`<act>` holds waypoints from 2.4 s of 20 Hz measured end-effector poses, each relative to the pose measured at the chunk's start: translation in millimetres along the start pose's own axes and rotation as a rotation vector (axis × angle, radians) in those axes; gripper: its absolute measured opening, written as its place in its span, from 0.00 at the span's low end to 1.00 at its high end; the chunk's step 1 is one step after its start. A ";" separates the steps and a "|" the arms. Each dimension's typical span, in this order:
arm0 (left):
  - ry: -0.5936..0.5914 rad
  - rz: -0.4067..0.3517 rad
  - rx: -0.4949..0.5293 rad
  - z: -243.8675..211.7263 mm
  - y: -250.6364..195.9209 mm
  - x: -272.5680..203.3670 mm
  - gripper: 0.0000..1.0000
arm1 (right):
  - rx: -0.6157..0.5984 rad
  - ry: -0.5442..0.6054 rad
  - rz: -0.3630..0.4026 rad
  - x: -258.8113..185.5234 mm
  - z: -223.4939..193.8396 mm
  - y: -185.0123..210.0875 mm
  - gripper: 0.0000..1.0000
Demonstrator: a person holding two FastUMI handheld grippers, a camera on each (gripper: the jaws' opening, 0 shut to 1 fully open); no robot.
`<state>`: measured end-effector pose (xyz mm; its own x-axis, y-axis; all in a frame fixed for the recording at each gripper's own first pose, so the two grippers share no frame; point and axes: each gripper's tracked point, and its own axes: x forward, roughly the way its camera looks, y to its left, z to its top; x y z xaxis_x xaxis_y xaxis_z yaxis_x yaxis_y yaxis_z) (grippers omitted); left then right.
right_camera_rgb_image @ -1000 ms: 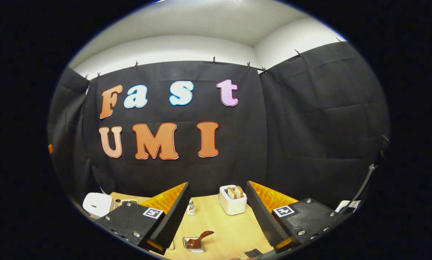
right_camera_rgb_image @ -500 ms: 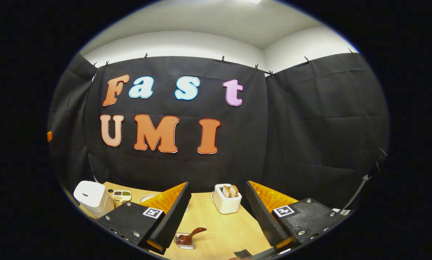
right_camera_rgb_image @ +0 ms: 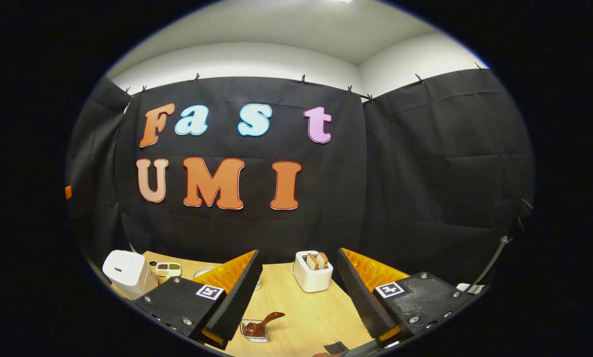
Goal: Close the left gripper, press the button to open the rice cooker; take a wooden spoon from the chopstick holder with the right hand, scoop a spoonful of rice and pour it into the rice cooker, then put the wooden spoon back into the chopstick holder.
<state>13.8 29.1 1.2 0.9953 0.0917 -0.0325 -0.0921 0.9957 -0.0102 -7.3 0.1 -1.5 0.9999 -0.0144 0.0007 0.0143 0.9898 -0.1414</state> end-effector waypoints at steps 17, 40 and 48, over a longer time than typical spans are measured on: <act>0.110 -0.022 0.039 -57.3 1.7 43.9 0.29 | -0.028 0.029 0.009 17.3 -11.8 17.8 0.95; 0.683 -0.142 -0.143 -283.1 -9.1 122.6 0.02 | -0.046 0.121 0.009 53.3 -53.1 31.6 0.95; 0.754 -0.136 -0.090 -312.9 -6.2 127.1 0.03 | -0.062 0.155 0.011 61.9 -65.9 34.6 0.95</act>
<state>131.1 30.5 -315.5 0.7103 -0.0974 -0.6971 -0.0049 0.9897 -0.1432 55.0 24.1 -71.6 0.9877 -0.0303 -0.1535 -0.0013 0.9795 -0.2015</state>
